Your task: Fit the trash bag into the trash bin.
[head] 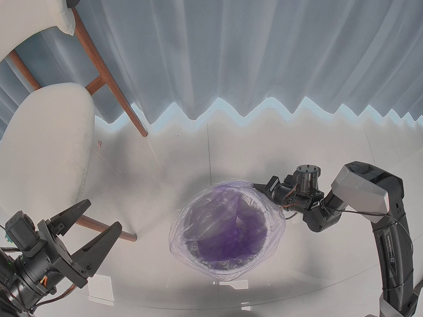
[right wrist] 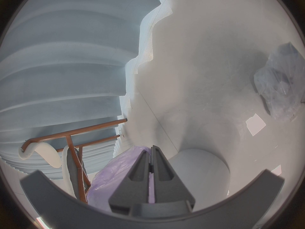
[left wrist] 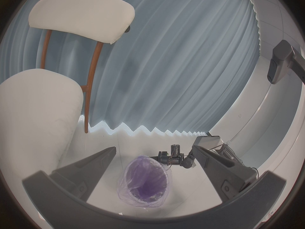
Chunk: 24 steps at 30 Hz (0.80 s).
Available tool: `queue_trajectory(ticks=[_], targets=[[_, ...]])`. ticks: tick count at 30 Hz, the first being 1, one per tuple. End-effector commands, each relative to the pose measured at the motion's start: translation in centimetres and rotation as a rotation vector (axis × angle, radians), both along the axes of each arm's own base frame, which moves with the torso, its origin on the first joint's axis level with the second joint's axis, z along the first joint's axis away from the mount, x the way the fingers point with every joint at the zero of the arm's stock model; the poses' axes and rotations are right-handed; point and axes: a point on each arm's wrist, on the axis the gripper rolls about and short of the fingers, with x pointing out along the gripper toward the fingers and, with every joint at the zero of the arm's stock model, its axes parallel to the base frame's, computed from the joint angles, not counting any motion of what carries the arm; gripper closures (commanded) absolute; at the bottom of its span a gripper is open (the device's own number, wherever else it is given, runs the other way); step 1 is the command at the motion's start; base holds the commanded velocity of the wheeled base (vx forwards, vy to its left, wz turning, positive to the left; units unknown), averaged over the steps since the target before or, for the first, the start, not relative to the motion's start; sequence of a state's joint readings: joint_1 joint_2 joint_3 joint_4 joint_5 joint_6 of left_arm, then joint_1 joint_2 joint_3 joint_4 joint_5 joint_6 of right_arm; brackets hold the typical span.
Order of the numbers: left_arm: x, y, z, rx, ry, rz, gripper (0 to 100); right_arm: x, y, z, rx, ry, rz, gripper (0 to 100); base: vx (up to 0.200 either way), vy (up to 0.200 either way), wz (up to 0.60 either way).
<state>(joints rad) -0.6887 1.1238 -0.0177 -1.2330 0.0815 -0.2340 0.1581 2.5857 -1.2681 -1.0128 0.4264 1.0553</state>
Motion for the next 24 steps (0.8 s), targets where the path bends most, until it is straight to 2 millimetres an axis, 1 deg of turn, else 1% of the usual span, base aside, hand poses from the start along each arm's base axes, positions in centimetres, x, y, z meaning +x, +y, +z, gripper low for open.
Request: queue_trajectory(ticks=[1, 2, 5, 6, 7, 9, 10, 11, 12, 13, 16, 17, 18, 20, 21, 22, 23, 24], targets=[[-0.1, 0.1, -0.5, 0.012, 0.015, 0.003, 0, 0.2, 0.0, -1.1, -0.002, 0.009, -0.002, 100, 0.0, 0.0, 0.0], [-0.1, 0.1, -0.5, 0.01, 0.016, 0.003, 0, 0.2, 0.0, -1.1, -0.003, 0.014, -0.003, 0, 0.0, 0.0, 0.0], [0.0, 0.3, -0.5, 0.009, 0.017, 0.021, 0, 0.3, -0.6, -1.0, 0.001, 0.026, -0.016, 0, 0.0, 0.0, 0.0], [0.2, 0.5, -0.5, 0.008, 0.018, 0.042, 0, 0.4, -1.2, -0.5, 0.013, 0.025, -0.033, 0, 0.0, 0.0, 0.0], [0.2, 0.6, -0.4, 0.005, 0.018, 0.045, 0, 0.4, -1.5, 0.2, 0.027, 0.021, -0.045, 0, 0.0, 0.0, 0.0], [0.2, 0.7, -0.4, -0.007, 0.02, 0.03, 0, 0.2, -2.1, 2.9, 0.089, 0.014, -0.074, 0, 0.0, 0.0, 0.0], [0.2, 0.7, -0.4, -0.01, 0.022, 0.023, 0, -0.1, -2.3, 3.5, 0.111, 0.022, -0.083, 0, 0.0, 0.0, 0.0], [0.2, 0.7, -0.4, -0.01, 0.022, 0.023, 0, -0.1, -2.3, 3.5, 0.111, 0.022, -0.083, 0, 0.0, 0.0, 0.0], [0.3, 0.8, -0.4, -0.024, 0.036, 0.005, 0, -1.3, -3.1, 5.8, 0.169, 0.039, -0.112, 0, 0.0, 0.0, 0.0], [0.3, 0.8, -0.4, -0.031, 0.041, -0.002, 0, -2.1, -3.6, 6.8, 0.17, 0.034, -0.123, 0, 0.0, 0.0, 0.0], [0.1, 0.4, -0.5, -0.024, 0.044, -0.04, 0, -4.7, -4.8, 8.6, 0.156, 0.036, -0.143, 0, 0.0, 0.0, 0.0], [-0.1, 0.0, -0.5, -0.024, 0.049, -0.077, 0, -6.2, -5.3, 9.6, 0.141, 0.029, -0.15, 0, 0.0, 0.0, 0.0], [-0.2, -0.3, -0.6, -0.025, 0.059, -0.102, 0, -7.2, -5.5, 10.1, 0.129, 0.024, -0.151, 0, 0.0, 0.0, 0.0], [-0.6, -0.8, -0.9, -0.027, 0.102, -0.161, 0, -10.2, -5.9, 11.4, 0.081, 0.009, -0.144, 0, 0.0, 0.0, 0.0], [-0.6, -0.9, -1.0, -0.027, 0.108, -0.164, 0, -10.5, -5.9, 11.7, 0.077, 0.002, -0.142, 0, 0.0, 0.0, 0.0], [-0.9, -1.1, -1.3, -0.021, 0.155, -0.213, 0, -12.7, -5.9, 12.5, 0.034, -0.02, -0.127, 0, 0.0, 0.0, 0.0], [-0.9, -1.1, -1.4, -0.019, 0.159, -0.219, 0, -13.0, -5.9, 12.5, 0.029, -0.019, -0.126, 0, 0.0, 0.0, 0.0], [-1.1, -1.2, -1.8, 0.004, 0.196, -0.288, 0, -15.4, -5.9, 13.1, -0.021, -0.036, -0.108, 0, 0.0, 0.0, 0.0]])
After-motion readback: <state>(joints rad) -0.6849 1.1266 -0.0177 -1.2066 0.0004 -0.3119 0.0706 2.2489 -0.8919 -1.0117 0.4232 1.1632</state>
